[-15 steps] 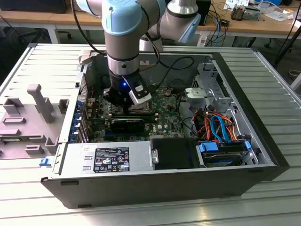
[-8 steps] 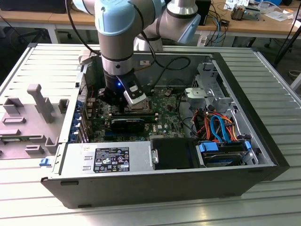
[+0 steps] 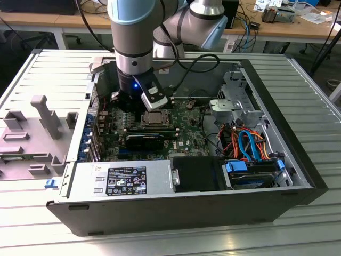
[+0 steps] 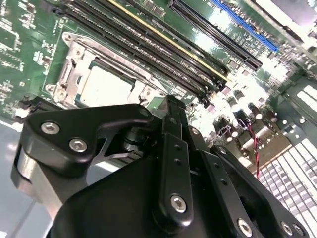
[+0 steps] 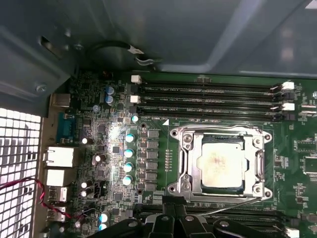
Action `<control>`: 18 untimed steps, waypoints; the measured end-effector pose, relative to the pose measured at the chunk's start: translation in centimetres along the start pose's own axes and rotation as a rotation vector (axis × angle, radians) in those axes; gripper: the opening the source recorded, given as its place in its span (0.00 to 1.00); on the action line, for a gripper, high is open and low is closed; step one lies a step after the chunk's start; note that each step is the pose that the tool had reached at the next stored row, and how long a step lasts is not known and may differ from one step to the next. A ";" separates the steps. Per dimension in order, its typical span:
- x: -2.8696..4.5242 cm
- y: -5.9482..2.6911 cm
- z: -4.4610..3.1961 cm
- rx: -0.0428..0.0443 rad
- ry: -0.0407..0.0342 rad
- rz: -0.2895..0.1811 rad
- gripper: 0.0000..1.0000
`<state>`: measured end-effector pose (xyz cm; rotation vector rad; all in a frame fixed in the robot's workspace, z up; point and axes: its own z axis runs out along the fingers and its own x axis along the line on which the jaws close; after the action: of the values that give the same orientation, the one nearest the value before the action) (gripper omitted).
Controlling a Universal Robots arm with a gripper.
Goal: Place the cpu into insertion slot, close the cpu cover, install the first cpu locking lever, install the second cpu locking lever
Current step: 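Install the second cpu locking lever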
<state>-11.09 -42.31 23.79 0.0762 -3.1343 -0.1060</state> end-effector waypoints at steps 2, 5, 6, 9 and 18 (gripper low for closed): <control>-0.17 0.01 -0.30 -0.0004 0.0040 0.000 0.11; -0.34 0.06 -1.13 -0.0008 0.0090 0.001 0.11; -0.38 0.08 -1.38 -0.0008 0.0103 0.001 0.11; -0.42 0.10 -1.75 -0.0027 0.0122 0.001 0.11; -3.30 0.15 -1.76 -0.0035 0.0243 0.002 0.11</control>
<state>-7.79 -42.11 25.55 0.0741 -3.1098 -0.1097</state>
